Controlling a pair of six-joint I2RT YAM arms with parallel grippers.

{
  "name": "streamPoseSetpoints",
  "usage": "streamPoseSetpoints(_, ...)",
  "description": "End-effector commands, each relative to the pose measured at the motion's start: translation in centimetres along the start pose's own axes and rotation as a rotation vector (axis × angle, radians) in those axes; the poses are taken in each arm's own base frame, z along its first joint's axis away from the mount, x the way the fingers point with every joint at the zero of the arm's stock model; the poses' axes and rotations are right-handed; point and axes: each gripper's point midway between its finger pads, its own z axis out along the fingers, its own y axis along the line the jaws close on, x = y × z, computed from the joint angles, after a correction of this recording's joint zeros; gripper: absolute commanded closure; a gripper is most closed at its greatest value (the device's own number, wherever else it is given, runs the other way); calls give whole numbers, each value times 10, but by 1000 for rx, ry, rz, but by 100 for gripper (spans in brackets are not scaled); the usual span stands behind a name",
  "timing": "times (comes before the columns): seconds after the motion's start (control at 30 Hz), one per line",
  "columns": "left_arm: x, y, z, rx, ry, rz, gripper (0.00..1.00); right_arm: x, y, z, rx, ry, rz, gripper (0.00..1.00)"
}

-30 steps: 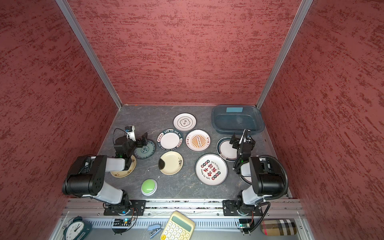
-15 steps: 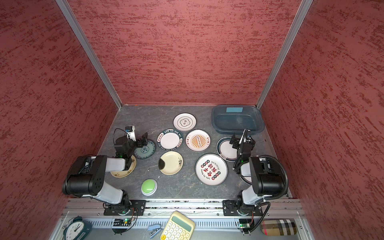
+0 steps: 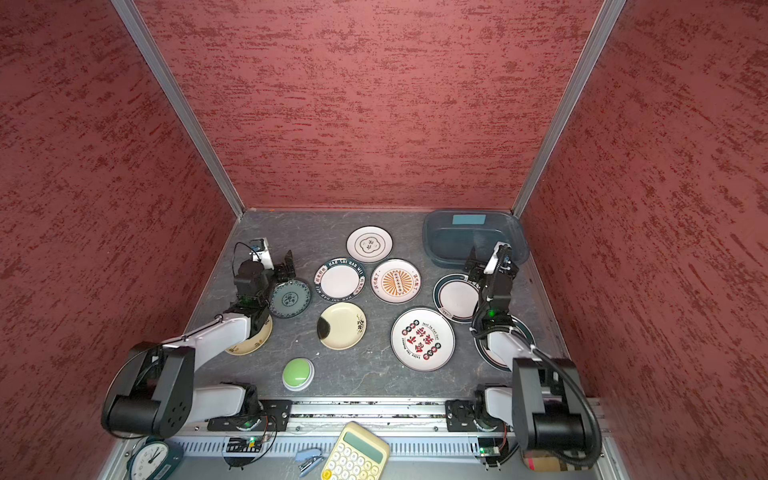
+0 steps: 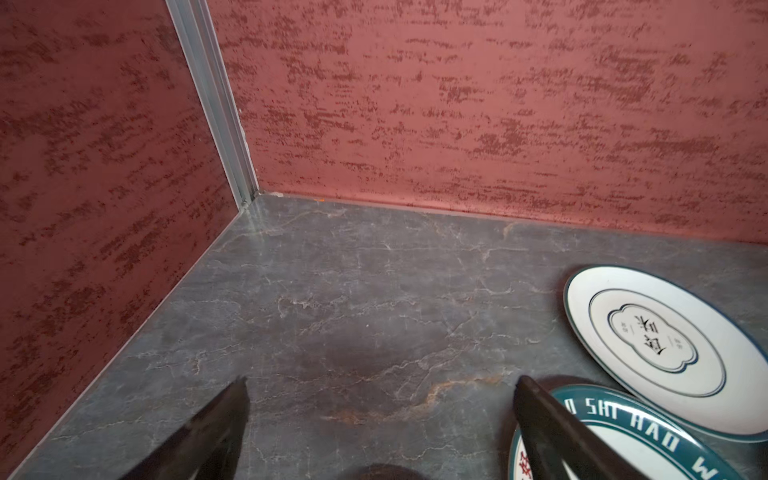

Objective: Place the plates into the plastic bin on the countertop
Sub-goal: 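Lower the right gripper to the red-lettered white plate while the left gripper advances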

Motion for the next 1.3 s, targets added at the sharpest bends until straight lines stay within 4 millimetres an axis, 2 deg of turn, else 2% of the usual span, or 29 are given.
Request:
streamPoseSetpoints(0.0, 9, 14, -14, -113, 97, -53, 0, 2, 12, -5, -27, 161, 129, 1)
streamPoseSetpoints(0.1, 3, -1, -26, -89, 132, -69, 1, 10, 24, -21, -64, 317, 248, 1)
streamPoseSetpoints(0.3, 1, -41, -46, 16, 196, -67, 1, 52, 37, -79, -95, 600, 465, 2)
streamPoseSetpoints(0.4, 3, -59, -49, 84, 218, -96, 1, 69, 40, -107, -98, 716, 501, 3)
streamPoseSetpoints(0.6, 4, -87, -52, 182, 232, -108, 1, 83, 39, -145, -75, 867, 495, 4)
streamPoseSetpoints(0.83, 0, -110, -58, 274, 242, -131, 1, 104, 43, -159, -63, 963, 515, 5)
streamPoseSetpoints(1.07, 0, -114, -63, 301, 254, -131, 1, 137, 49, -169, -48, 1072, 485, 6)
streamPoseSetpoints(1.27, 0, -120, -66, 350, 228, -150, 1, 155, 57, -175, -55, 1121, 486, 6)
